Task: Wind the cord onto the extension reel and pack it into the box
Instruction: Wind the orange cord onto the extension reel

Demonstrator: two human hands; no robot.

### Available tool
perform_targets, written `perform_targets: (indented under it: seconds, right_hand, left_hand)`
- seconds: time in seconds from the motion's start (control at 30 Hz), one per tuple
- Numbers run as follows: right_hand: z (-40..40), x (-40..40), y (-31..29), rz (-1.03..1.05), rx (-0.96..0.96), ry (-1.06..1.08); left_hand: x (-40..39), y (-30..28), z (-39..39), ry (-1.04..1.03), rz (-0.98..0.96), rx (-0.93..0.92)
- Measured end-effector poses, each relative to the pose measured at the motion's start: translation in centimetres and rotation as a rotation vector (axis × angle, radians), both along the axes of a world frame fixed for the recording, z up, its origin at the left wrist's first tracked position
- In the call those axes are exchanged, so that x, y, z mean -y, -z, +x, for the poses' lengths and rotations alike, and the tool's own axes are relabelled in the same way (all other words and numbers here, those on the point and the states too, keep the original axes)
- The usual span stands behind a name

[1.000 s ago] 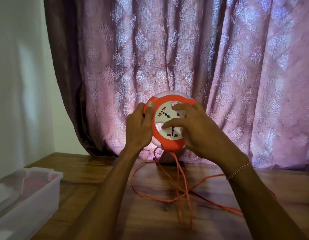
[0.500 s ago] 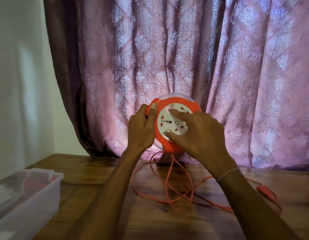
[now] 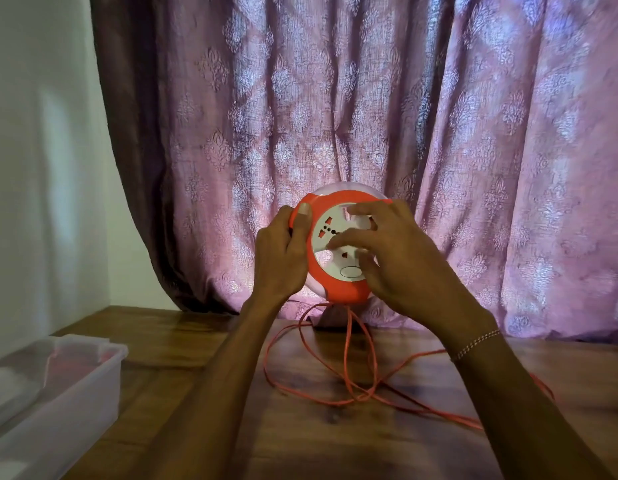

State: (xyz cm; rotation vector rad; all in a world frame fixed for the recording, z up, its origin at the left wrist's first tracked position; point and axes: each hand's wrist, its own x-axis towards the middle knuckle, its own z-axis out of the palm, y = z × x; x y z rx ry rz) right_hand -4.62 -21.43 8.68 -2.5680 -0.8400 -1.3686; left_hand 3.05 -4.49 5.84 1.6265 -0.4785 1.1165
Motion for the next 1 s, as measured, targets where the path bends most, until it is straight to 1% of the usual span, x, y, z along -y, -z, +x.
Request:
perform_targets:
  seconds: [0.07, 0.1, 0.17, 0.27, 0.33, 0.5, 0.7, 0.83, 0.93, 1.0]
  right_hand:
    - [-0.2, -0.3, 0.0, -0.114, -0.104, 0.107]
    - [-0.2, -0.4, 0.1, -0.151, -0.114, 0.156]
    - [-0.2, -0.5, 0.3, -0.161, -0.082, 0.188]
    - [0.2, -0.5, 0.6, -0.130, 0.059, 0.193]
    - [0.5, -0.5, 0.8, -0.070, 0.100, 0.206]
    - [0.5, -0.8, 1.4, 0.160, 0.092, 0.248]
    - [0.5, -1.7, 1.8, 0.324, 0.164, 0.338]
    - [0.7, -1.7, 1.7, 0.363, 0.146, 0.332]
    - [0.6, -1.3, 1.2, 0.285, 0.151, 0.295]
    - [0.4, -0.9, 0.9, 0.231, 0.201, 0.187]
  left_hand:
    - [0.0, 0.0, 0.0, -0.002, 0.000, 0.005]
    - [0.0, 0.0, 0.1, -0.005, 0.003, 0.008]
    - [0.1, 0.1, 0.1, -0.012, 0.013, 0.008]
    - [0.0, 0.1, 0.1, -0.034, 0.024, 0.021]
    - [0.0, 0.1, 0.0, -0.042, 0.014, 0.033]
    - [0.2, 0.1, 0.1, -0.041, 0.032, 0.033]
    - [0.3, 0.1, 0.1, -0.028, 0.058, 0.026]
    - [0.3, 0.1, 0.1, -0.027, 0.045, 0.028]
    - [0.1, 0.1, 0.1, -0.020, 0.011, 0.021]
    - [0.0, 0.1, 0.1, -0.015, 0.006, 0.019]
